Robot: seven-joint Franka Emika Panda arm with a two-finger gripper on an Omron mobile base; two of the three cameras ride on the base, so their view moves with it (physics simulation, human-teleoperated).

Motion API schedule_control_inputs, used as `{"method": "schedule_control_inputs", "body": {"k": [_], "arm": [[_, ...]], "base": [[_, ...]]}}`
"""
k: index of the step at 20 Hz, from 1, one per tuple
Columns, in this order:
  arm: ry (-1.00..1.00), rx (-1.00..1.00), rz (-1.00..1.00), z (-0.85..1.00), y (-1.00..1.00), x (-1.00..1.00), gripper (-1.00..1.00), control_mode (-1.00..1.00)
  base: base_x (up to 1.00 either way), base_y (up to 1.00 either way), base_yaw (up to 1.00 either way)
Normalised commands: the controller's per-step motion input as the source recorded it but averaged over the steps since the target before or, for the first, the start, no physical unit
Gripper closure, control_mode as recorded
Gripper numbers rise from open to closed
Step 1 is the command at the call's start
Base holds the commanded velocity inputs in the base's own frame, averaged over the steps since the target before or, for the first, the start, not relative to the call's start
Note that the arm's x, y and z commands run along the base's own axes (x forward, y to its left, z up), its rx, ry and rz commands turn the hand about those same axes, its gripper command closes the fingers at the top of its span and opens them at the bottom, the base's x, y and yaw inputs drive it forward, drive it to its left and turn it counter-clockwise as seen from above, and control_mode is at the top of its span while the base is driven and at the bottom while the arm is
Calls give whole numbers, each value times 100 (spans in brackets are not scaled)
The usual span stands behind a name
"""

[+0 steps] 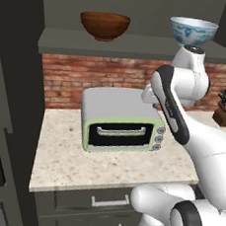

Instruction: Pick up the bowls from the cabinet and place each bowl in front of a stool on the dining counter.

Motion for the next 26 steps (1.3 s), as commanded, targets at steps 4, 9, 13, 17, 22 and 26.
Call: {"method": "schedule_control_inputs", "body": {"k": [4, 9, 13, 17, 22, 26], "arm": [[-10, 0, 0, 0, -8, -31, -100, -100], [-30, 0, -1, 7, -27, -67, -100, -100], [-32, 5, -12, 38, -29, -34, -100, -100], [-29, 8, -19, 51, -23, -10, -100, -100], [-23, 7, -17, 52, -1, -4, -100, -100], [-11, 16, -6, 54, 3, 0, -100, -100]], "base": [[0, 0, 0], [0, 0, 0], [0, 0, 0], [0, 0, 0], [0, 0, 0], [0, 0, 0]]}}
